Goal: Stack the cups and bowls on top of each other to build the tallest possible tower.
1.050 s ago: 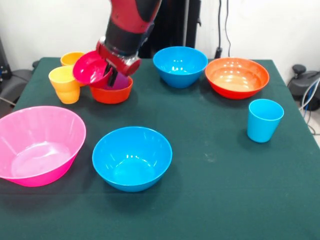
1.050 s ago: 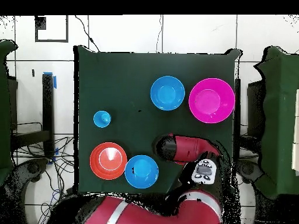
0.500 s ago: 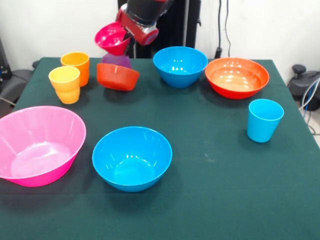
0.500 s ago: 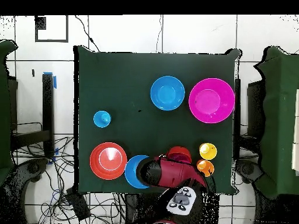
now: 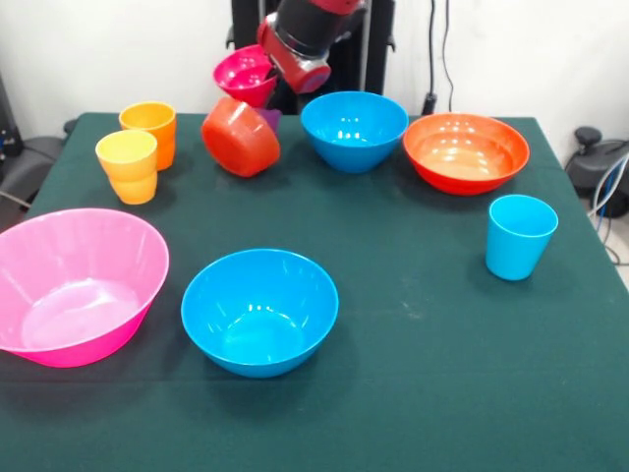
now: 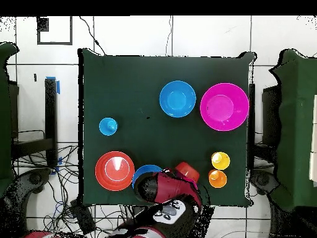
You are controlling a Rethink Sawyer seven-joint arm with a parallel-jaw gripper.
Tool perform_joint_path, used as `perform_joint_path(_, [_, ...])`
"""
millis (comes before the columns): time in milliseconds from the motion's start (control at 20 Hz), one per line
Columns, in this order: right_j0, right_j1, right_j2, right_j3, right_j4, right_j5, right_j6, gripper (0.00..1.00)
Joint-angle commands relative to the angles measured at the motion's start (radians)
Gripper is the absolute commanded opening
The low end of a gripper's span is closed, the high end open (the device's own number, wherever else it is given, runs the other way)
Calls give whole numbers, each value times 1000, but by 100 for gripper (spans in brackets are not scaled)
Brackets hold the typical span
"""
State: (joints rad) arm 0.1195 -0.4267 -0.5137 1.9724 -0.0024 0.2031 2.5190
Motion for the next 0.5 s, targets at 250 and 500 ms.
perform_joint_path(250, [120, 241, -50, -176, 216, -99, 272, 0])
perform_joint_path(500, [162, 272, -100, -233, 261, -31, 256, 0])
